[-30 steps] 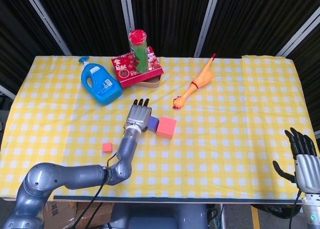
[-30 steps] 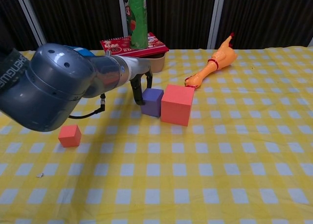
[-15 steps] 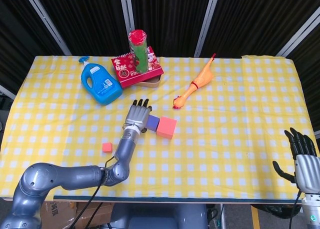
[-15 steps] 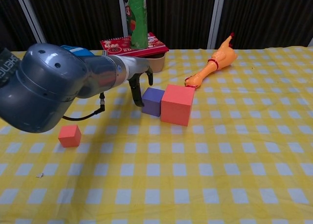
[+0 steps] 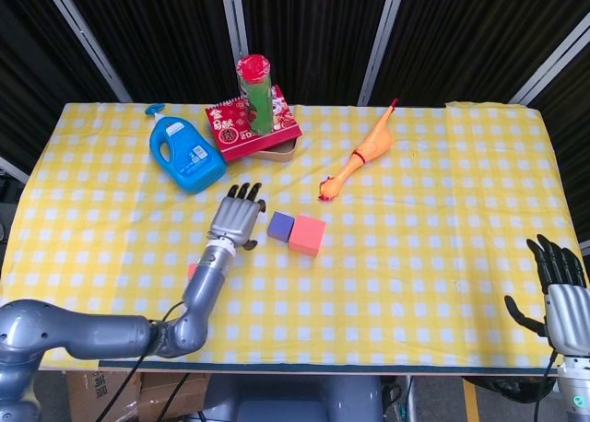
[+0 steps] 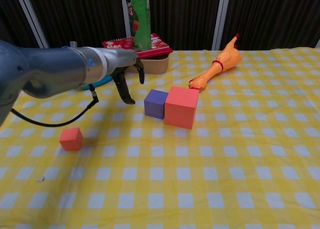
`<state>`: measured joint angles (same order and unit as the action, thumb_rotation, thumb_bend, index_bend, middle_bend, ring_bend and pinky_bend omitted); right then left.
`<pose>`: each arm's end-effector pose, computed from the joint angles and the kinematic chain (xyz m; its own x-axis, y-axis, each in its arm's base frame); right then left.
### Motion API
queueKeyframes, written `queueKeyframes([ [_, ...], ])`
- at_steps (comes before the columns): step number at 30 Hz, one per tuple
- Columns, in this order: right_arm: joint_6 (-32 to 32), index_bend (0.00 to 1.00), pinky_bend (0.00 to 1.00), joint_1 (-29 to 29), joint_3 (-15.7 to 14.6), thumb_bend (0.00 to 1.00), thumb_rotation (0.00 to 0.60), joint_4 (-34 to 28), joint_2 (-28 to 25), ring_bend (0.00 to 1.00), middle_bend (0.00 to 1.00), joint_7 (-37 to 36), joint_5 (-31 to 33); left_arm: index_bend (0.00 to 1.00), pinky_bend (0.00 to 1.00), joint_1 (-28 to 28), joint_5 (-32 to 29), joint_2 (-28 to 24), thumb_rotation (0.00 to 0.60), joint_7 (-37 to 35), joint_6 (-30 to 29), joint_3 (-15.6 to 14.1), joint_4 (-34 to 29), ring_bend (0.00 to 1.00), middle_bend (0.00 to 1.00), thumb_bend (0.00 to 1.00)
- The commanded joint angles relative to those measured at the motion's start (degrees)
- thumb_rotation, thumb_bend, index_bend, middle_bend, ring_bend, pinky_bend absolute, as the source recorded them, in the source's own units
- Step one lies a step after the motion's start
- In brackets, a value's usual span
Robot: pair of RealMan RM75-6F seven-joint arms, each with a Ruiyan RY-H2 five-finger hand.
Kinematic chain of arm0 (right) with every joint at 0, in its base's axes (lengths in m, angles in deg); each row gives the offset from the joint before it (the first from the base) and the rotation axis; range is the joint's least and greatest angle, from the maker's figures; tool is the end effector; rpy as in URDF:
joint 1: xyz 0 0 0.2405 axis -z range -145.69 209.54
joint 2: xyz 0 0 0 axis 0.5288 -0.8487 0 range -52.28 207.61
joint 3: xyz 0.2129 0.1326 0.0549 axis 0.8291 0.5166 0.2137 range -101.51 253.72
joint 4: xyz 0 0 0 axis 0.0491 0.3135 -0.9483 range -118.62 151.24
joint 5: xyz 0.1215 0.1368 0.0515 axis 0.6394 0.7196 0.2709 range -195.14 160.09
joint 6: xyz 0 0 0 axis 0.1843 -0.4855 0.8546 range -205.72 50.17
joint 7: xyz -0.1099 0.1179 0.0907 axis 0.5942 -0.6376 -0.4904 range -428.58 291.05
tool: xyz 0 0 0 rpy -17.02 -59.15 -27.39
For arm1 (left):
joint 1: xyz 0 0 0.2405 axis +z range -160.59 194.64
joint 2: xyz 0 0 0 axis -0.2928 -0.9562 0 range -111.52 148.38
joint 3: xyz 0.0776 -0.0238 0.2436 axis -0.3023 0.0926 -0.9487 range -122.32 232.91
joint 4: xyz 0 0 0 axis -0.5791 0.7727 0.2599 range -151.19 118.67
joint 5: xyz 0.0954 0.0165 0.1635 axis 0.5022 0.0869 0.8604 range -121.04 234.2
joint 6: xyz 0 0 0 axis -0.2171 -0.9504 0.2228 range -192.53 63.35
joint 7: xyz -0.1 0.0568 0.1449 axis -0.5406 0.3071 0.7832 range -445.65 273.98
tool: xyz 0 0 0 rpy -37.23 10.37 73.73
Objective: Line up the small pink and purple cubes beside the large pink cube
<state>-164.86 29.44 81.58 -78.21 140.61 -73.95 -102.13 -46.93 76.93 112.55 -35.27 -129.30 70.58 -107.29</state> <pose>-0.3037 -0.2156 0.1960 0.2909 0.0646 0.9546 -0.9565 0.0402 0.2888 -0.0565 0.4064 -0.0351 0.5507 0.3265 0.7682 0.8345 -0.2377 -0.4971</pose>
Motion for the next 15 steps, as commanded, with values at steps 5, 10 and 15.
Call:
queueKeyframes([
  [5, 0.00, 0.00, 0.04, -0.06, 0.06, 0.37, 0.600, -0.18, 0.16, 0.00, 0.00, 0.56, 0.08, 0.32, 0.07, 9.94, 7.31, -10.29, 0.600, -4.90, -9.45, -7.21, -14.21, 0.00, 0.00, 0.26],
  [10, -0.25, 0.00, 0.04, -0.07, 0.10, 0.37, 0.600, -0.11, 0.44, 0.00, 0.00, 1.30, -0.05, 0.33, 0.07, 14.46, 10.45, -13.48, 0.600, -7.83, -11.45, -10.66, -17.79, 0.00, 0.00, 0.26],
  [15, -0.63, 0.00, 0.04, -0.01, -0.07, 0.37, 0.600, -0.04, 0.81, 0.00, 0.00, 2.15, -0.54, 0.33, 0.07, 18.52, 13.36, -13.49, 0.600, -9.94, -12.17, -14.31, -18.22, 0.00, 0.00, 0.26],
])
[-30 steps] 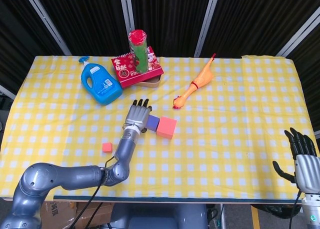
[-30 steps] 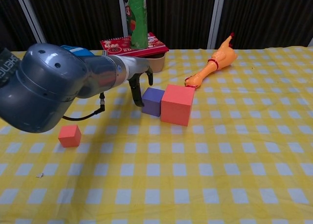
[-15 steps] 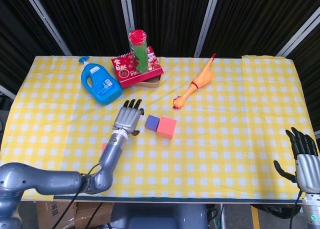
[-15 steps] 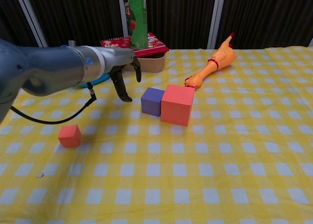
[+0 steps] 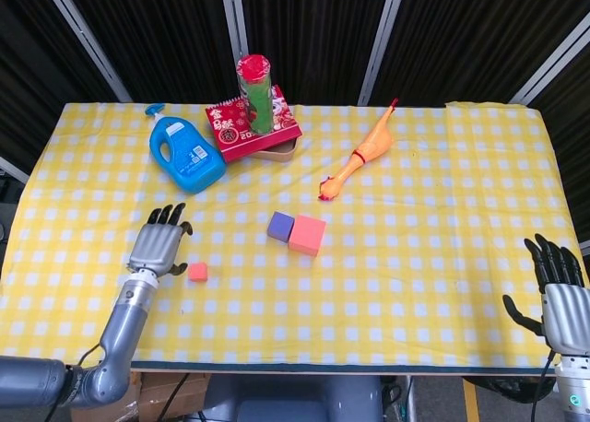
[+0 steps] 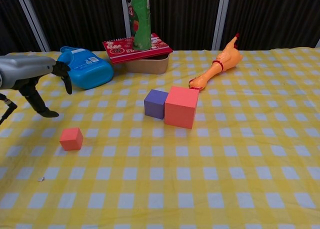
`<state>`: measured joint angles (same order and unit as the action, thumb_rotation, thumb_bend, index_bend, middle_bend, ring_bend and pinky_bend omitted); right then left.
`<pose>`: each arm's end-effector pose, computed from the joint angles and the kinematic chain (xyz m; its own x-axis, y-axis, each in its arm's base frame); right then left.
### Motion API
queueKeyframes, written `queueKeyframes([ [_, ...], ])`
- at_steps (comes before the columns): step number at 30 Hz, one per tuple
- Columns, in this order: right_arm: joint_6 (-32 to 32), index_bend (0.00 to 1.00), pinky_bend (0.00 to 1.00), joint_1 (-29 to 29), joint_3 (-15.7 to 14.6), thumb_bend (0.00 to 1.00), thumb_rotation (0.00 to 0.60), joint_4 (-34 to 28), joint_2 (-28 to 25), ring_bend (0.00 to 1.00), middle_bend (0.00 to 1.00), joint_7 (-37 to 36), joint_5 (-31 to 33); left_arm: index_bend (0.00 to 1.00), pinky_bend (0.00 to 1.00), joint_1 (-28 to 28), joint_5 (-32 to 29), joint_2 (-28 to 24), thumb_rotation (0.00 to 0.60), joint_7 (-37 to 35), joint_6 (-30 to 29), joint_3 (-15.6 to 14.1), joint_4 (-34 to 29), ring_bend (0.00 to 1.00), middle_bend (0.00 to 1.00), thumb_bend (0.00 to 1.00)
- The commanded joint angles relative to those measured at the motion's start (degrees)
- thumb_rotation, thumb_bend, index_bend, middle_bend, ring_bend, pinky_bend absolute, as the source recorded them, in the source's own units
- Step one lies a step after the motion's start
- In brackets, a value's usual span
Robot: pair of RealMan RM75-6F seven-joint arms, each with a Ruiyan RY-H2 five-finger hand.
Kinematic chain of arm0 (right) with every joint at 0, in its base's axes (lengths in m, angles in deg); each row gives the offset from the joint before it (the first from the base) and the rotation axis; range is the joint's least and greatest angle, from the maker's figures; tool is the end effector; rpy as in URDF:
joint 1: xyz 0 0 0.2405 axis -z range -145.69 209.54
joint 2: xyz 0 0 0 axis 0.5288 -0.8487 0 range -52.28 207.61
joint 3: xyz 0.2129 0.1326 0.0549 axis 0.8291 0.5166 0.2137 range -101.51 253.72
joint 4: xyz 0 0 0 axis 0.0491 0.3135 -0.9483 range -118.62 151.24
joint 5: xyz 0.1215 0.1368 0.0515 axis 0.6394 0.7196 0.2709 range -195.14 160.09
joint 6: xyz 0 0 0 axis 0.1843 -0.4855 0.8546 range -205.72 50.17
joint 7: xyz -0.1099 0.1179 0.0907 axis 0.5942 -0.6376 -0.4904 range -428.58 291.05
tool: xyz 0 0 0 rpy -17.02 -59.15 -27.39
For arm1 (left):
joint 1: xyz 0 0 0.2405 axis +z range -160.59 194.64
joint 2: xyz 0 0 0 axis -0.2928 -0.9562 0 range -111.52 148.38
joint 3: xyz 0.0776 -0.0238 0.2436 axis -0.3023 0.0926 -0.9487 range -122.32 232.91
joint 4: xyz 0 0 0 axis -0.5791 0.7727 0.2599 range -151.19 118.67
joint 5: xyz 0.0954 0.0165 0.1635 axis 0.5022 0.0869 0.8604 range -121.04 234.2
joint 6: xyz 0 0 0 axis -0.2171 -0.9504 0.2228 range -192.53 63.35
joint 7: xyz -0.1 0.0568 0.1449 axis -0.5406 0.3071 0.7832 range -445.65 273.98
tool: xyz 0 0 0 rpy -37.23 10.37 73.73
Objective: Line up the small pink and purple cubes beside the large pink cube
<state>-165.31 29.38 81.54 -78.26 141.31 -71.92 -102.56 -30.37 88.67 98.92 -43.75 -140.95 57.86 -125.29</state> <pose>-0.3010 -0.2157 0.1928 0.3127 0.0696 0.9473 -0.9498 0.0335 0.3111 -0.1673 0.3407 0.0318 0.5224 0.3578 0.7741 0.8435 -0.0839 -0.5305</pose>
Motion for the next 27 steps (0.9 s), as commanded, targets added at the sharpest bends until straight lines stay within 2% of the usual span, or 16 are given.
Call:
queueKeyframes([
  [1, -0.26, 0.00, 0.04, 0.08, -0.02, 0.37, 0.600, 0.01, 0.14, 0.00, 0.00, 0.12, -0.13, 0.33, 0.07, 2.33, 1.82, 0.44, 0.600, -1.63, -0.46, -1.77, -0.08, 0.00, 0.00, 0.26],
  [5, -0.33, 0.00, 0.04, 0.12, 0.02, 0.37, 0.600, 0.05, 0.15, 0.00, 0.00, -0.10, -0.09, 0.34, 0.07, 3.35, 2.68, 1.89, 0.600, -1.16, -0.45, -2.25, 0.67, 0.00, 0.00, 0.28],
  [13, -0.34, 0.00, 0.04, 0.09, 0.03, 0.37, 0.600, 0.10, 0.13, 0.00, 0.00, -0.46, -0.22, 0.36, 0.07, 3.75, 1.90, 4.73, 0.600, 0.06, 0.59, -0.62, 2.91, 0.00, 0.00, 0.32],
  [27, -0.20, 0.00, 0.04, 0.04, -0.11, 0.37, 0.600, 0.14, 0.09, 0.00, 0.00, -0.65, -0.42, 0.36, 0.07, 4.28, 0.27, 8.53, 0.600, 1.46, 2.61, 1.14, 6.66, 0.00, 0.00, 0.32],
])
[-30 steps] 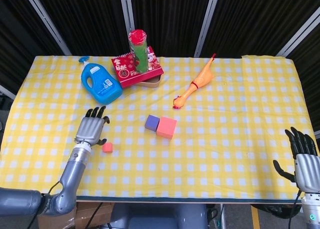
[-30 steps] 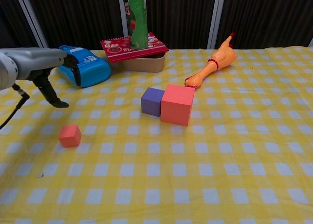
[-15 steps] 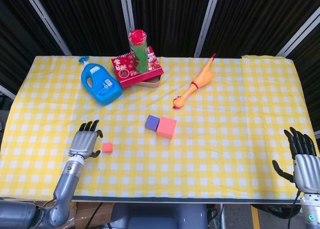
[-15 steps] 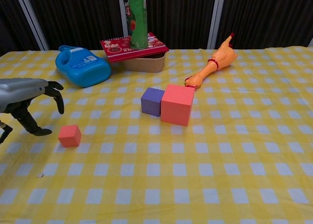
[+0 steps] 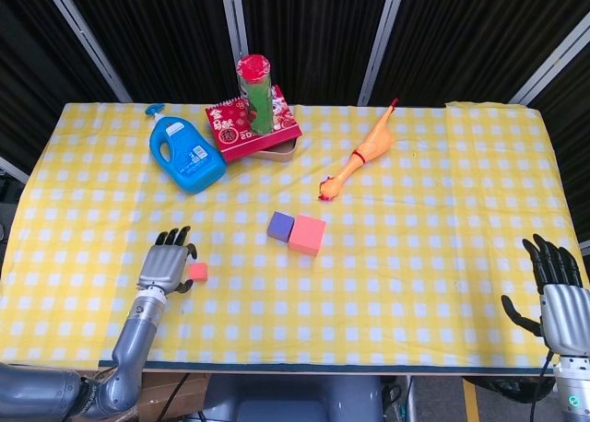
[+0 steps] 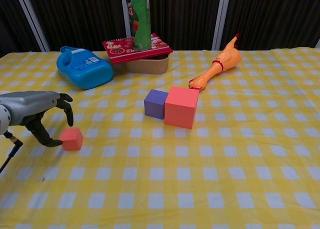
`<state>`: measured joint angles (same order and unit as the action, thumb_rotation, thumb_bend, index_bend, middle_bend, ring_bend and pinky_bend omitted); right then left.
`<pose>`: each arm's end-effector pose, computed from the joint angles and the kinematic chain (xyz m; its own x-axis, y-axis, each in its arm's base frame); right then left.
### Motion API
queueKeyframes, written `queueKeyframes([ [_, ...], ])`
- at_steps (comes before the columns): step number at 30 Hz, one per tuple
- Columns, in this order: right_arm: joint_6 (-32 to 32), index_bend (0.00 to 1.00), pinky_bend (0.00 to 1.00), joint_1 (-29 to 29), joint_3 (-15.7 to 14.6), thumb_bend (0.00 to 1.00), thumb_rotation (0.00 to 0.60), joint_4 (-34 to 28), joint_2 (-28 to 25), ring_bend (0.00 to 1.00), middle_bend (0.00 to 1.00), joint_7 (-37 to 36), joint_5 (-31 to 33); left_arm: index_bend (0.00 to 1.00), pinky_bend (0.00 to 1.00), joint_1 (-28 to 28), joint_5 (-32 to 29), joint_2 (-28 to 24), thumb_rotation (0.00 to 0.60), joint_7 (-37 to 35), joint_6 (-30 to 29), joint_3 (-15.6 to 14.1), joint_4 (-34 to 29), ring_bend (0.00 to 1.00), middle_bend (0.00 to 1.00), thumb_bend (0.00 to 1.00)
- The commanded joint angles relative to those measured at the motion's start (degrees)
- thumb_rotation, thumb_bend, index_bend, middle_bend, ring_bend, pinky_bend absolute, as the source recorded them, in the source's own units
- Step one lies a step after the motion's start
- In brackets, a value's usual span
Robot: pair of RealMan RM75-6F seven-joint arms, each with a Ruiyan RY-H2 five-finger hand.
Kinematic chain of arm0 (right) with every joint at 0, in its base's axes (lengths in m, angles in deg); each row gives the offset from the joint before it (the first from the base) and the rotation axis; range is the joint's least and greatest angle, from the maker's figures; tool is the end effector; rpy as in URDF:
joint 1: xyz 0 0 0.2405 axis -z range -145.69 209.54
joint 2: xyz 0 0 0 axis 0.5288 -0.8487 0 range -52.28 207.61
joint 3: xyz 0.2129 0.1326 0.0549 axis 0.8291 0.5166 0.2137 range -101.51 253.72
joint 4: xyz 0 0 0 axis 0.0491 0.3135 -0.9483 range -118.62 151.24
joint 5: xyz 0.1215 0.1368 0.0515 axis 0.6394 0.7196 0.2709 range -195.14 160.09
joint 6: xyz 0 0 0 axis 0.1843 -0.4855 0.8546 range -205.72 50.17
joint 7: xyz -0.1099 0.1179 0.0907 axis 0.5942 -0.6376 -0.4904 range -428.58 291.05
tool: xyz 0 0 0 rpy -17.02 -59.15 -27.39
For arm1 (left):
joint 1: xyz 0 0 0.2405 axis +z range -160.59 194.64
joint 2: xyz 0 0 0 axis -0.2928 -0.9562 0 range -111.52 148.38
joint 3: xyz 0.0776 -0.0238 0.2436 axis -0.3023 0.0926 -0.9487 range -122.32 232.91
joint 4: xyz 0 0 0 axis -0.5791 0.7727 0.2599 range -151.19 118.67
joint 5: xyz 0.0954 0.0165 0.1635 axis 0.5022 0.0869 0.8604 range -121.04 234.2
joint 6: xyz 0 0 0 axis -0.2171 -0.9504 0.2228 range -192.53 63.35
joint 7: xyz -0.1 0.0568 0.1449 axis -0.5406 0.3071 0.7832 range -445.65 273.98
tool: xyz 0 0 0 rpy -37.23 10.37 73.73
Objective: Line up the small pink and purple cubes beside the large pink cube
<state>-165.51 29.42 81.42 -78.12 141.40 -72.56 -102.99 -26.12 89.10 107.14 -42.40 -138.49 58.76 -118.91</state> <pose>-0.3002 -0.2151 0.1923 0.3034 0.0708 0.9502 -0.9529 0.0263 0.3023 -0.1834 0.3248 -0.0136 0.4829 0.4286 0.7636 0.8594 -0.0647 -0.5072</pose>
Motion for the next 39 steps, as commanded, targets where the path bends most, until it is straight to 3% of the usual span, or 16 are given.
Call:
queueKeyframes([
  [1, -0.02, 0.00, 0.04, 0.01, 0.03, 0.37, 0.600, -0.02, 0.00, 0.00, 0.00, -0.06, 0.06, 0.37, 0.07, 0.06, -0.22, 0.53, 0.600, 0.26, 0.21, 0.31, 0.46, 0.00, 0.00, 0.32],
  [15, -0.37, 0.00, 0.04, 0.08, 0.02, 0.37, 0.600, 0.09, 0.05, 0.00, 0.00, -0.37, -0.29, 0.47, 0.07, 0.31, -0.59, 2.66, 0.600, 2.24, 0.67, 0.73, 2.85, 0.00, 0.00, 0.39],
  [25, -0.47, 0.00, 0.04, 0.13, 0.02, 0.37, 0.600, 0.12, 0.02, 0.00, 0.00, -0.68, -0.34, 0.46, 0.07, -0.60, 3.09, 1.00, 0.600, 1.47, 1.82, 2.99, 3.40, 0.00, 0.00, 0.39],
  [32, -0.27, 0.00, 0.04, 0.12, 0.04, 0.37, 0.600, 0.00, -0.09, 0.00, 0.00, -0.96, -0.10, 0.46, 0.07, -5.02, 4.83, -0.83, 0.600, 2.24, 7.39, 7.08, 8.15, 0.00, 0.00, 0.39],
  [39, 0.32, 0.00, 0.04, -0.01, 0.06, 0.37, 0.600, -0.21, -0.40, 0.00, 0.00, -1.57, 0.26, 0.46, 0.07, -9.82, 7.22, -0.58, 0.600, -1.78, 18.37, 9.92, 16.63, 0.00, 0.00, 0.39],
])
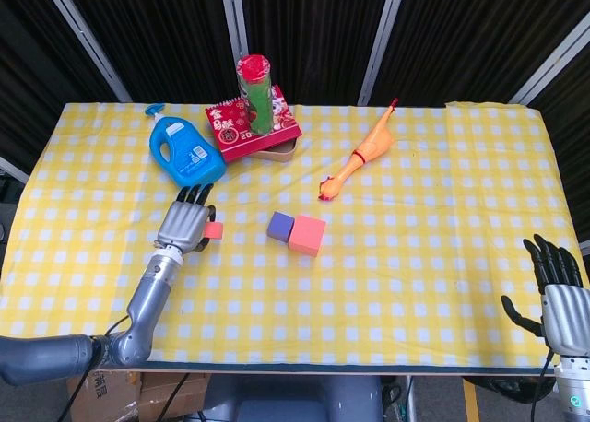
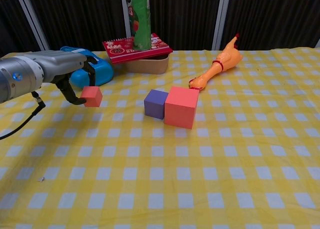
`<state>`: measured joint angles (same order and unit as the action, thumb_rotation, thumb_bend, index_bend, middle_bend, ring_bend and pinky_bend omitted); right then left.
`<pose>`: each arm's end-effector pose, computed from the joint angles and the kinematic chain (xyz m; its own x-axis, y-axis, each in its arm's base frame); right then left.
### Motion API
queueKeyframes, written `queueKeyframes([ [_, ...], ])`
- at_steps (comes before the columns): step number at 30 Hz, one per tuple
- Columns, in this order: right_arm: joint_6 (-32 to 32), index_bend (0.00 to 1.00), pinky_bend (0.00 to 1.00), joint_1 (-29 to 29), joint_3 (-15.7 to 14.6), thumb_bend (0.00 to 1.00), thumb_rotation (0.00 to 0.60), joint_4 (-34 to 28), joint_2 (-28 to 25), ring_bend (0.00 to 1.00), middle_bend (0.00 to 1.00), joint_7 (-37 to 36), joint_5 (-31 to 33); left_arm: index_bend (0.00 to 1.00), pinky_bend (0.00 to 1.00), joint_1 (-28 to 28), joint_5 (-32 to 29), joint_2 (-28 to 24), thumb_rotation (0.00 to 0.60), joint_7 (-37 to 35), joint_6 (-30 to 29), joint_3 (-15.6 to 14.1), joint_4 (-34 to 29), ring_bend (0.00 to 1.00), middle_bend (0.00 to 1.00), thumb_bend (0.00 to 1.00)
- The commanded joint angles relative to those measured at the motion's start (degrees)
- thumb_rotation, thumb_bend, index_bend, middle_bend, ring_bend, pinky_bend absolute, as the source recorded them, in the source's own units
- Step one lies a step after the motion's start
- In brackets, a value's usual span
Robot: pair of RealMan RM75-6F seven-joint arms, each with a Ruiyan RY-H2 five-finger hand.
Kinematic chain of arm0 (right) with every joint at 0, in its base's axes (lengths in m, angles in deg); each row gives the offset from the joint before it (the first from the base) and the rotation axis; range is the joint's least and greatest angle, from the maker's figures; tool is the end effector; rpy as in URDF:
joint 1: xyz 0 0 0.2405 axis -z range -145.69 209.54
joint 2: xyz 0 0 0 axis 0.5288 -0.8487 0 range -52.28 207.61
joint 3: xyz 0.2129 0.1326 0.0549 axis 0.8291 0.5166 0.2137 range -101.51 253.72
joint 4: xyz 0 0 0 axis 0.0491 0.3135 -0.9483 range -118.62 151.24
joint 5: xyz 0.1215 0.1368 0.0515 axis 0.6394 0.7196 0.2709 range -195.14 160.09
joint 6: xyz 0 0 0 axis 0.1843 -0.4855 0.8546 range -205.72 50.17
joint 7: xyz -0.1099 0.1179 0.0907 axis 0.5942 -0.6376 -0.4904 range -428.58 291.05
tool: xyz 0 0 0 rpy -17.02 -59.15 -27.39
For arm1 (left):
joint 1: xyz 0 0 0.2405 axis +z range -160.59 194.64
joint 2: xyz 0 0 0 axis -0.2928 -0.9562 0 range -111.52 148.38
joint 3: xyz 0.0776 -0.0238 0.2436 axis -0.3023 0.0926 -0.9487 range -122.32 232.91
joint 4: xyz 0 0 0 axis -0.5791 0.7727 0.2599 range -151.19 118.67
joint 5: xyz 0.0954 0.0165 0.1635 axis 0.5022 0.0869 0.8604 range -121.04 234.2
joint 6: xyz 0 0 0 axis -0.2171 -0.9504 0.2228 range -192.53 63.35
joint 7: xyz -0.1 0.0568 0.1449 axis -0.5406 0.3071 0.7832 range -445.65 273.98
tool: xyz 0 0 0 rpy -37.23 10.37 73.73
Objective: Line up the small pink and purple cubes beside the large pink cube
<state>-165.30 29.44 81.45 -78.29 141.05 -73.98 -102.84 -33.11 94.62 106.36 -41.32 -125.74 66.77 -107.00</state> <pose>-0.3006 -0.2151 0.1936 0.2826 0.0685 0.9568 -0.9592 0.0274 0.2813 -0.1318 0.3976 -0.0010 0.5948 0.2617 0.7601 0.8031 -0.2341 -0.5479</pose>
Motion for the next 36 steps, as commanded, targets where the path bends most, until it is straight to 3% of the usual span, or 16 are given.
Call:
queueKeyframes([
  [1, 0.23, 0.00, 0.04, -0.06, 0.06, 0.37, 0.600, -0.07, -0.10, 0.00, 0.00, -0.30, 0.23, 0.46, 0.07, -3.57, 2.36, 0.66, 0.600, -3.60, 6.97, 2.18, 6.46, 0.00, 0.00, 0.39],
  [14, 1.01, 0.00, 0.04, -0.14, 0.23, 0.37, 0.600, -0.64, -0.60, 0.00, 0.00, -1.39, 1.19, 0.45, 0.07, -10.58, 1.62, 7.25, 0.600, -6.19, 17.21, 2.75, 21.17, 0.00, 0.00, 0.39],
  [22, 1.53, 0.00, 0.04, -0.25, 0.38, 0.37, 0.600, -0.89, -0.77, 0.00, 0.00, -1.65, 1.80, 0.45, 0.07, -12.88, 2.35, 9.30, 0.600, -8.73, 21.00, 2.48, 25.82, 0.00, 0.00, 0.39],
  [36, 1.43, 0.00, 0.04, -0.20, 0.45, 0.37, 0.600, -1.02, -0.85, 0.00, 0.00, -1.65, 1.88, 0.44, 0.07, -14.42, 1.80, 12.17, 0.600, -11.28, 22.52, 1.78, 29.95, 0.00, 0.00, 0.39],
])
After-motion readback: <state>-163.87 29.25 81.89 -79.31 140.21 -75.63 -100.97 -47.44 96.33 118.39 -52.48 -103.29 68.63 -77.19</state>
